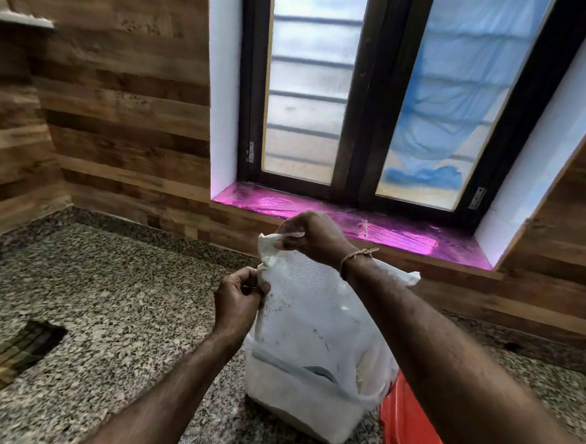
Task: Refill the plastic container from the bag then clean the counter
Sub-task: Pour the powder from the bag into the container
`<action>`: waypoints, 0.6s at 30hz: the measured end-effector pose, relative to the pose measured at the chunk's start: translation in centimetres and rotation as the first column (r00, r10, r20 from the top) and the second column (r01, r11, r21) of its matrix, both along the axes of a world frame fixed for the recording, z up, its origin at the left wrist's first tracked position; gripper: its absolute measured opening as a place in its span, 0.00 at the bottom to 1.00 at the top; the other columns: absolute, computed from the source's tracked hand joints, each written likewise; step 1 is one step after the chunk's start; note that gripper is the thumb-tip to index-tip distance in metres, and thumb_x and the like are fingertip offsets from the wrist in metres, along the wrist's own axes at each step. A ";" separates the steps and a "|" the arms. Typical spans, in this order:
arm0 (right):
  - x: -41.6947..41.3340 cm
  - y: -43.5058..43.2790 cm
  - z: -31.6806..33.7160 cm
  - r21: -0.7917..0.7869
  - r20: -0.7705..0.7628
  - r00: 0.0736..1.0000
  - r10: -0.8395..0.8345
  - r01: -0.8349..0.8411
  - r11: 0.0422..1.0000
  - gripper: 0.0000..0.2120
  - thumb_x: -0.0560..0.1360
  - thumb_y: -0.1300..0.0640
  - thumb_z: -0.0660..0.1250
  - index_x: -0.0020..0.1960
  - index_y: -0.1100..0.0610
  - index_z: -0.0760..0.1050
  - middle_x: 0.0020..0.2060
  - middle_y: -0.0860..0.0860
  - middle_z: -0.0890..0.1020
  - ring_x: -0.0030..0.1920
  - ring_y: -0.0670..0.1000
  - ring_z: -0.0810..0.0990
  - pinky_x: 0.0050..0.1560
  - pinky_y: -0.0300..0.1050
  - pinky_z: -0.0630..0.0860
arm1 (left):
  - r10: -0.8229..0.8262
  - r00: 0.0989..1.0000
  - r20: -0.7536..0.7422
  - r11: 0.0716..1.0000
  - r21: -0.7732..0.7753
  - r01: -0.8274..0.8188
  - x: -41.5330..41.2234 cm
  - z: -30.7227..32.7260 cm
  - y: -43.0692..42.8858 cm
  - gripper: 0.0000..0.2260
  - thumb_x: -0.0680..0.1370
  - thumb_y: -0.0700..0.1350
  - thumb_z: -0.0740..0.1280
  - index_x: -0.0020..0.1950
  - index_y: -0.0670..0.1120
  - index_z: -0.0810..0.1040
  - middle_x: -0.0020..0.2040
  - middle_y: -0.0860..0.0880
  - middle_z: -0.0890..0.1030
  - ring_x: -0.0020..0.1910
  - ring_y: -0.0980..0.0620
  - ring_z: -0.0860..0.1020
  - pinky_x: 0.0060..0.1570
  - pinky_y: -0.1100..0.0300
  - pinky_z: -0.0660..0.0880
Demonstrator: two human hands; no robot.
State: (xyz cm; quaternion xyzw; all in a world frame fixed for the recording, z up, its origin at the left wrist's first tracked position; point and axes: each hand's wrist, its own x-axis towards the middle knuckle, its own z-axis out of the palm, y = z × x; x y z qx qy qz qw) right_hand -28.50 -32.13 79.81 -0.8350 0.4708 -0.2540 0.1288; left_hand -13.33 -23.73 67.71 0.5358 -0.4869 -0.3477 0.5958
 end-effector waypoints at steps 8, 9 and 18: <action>1.2 0.2 -0.6 0.007 0.167 0.986 0.005 -0.006 1.000 0.06 0.70 0.51 0.79 0.39 0.53 0.85 0.36 0.46 0.85 0.40 0.48 0.82 0.44 0.48 0.80 | 0.073 0.997 0.008 0.997 0.030 -0.074 0.8 -1.1 0.8 0.08 0.74 0.38 0.74 0.38 0.48 0.81 0.36 0.47 0.84 0.37 0.45 0.82 0.41 0.37 0.81; 1.2 0.2 -0.6 0.018 0.215 0.977 0.000 -0.004 1.000 0.05 0.70 0.52 0.79 0.39 0.53 0.85 0.35 0.46 0.85 0.41 0.50 0.84 0.45 0.50 0.82 | 0.082 0.997 0.014 0.996 0.034 -0.083 0.8 -1.2 1.0 0.07 0.74 0.38 0.75 0.38 0.48 0.81 0.36 0.48 0.84 0.37 0.46 0.82 0.41 0.38 0.82; 0.3 -0.4 -0.8 0.065 0.328 0.944 -0.023 0.002 0.998 0.07 0.71 0.56 0.77 0.46 0.60 0.86 0.42 0.54 0.88 0.46 0.53 0.86 0.53 0.56 0.84 | 0.053 0.998 0.044 0.997 0.059 -0.056 -0.6 -0.9 1.4 0.07 0.77 0.41 0.72 0.51 0.53 0.82 0.44 0.52 0.86 0.43 0.50 0.83 0.47 0.42 0.82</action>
